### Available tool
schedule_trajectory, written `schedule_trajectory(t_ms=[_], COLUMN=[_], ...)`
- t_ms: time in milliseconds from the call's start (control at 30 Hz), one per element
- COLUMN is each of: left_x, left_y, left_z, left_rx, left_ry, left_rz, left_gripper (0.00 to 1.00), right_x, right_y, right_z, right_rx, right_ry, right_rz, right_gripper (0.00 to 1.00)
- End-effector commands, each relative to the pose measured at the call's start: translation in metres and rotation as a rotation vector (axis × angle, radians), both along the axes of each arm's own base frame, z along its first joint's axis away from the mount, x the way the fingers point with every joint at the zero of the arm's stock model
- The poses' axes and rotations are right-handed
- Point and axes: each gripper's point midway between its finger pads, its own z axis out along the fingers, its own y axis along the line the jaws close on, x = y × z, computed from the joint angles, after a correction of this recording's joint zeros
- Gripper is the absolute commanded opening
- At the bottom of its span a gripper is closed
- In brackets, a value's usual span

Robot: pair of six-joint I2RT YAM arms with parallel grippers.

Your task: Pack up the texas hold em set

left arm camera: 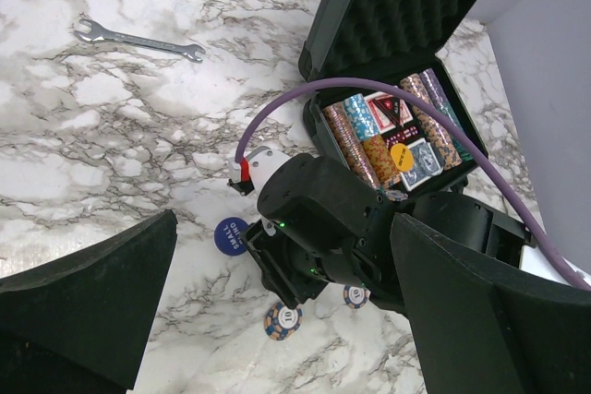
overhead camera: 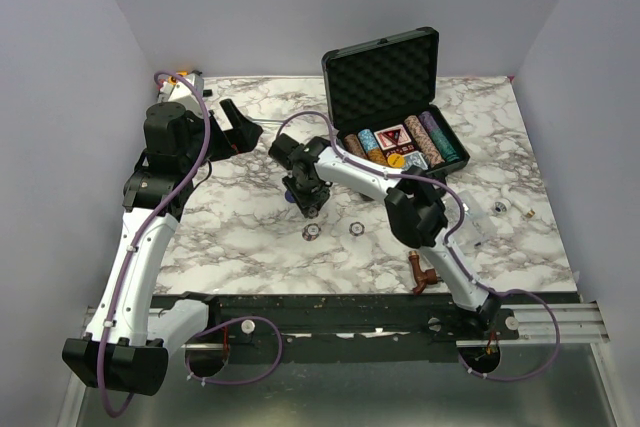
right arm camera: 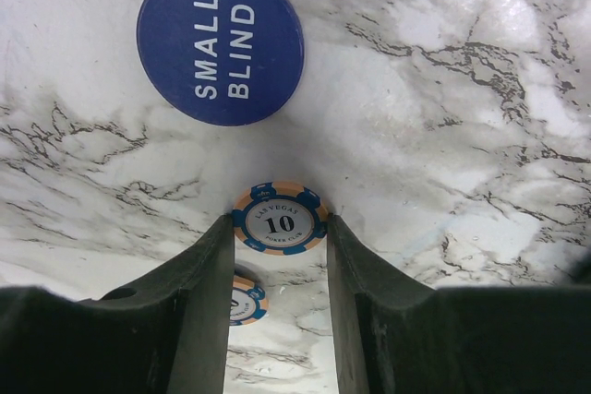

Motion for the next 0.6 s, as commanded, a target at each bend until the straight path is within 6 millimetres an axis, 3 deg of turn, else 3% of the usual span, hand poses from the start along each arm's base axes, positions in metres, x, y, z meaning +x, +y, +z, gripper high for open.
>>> schedule_trajectory(t_ms=[0, 233, 567], left_x=[-0.003, -0.002, -0.001], left_y=[-0.004, -0.004, -0.004], left_z=[0.015, 0.013, 0.011], left_rx=[-0.013, -0.011, -0.010], left_ry=[-0.037, -0.033, -0.027], left_rz=[-0.018, -0.017, -0.015], left_gripper=[0.99, 0.98, 0.98], right_x=[0.011, 0.012, -0.028], right_y=[0.001, 0.005, -0.002], right_z=[0.014, 0.051, 0.048], right_rx=[0.029, 0.125, 0.123], right_ry=[-0.082, -0.148, -0.064], right_rz=[-0.017, -0.028, 0.009], right_gripper=[0.18, 0.09, 0.08])
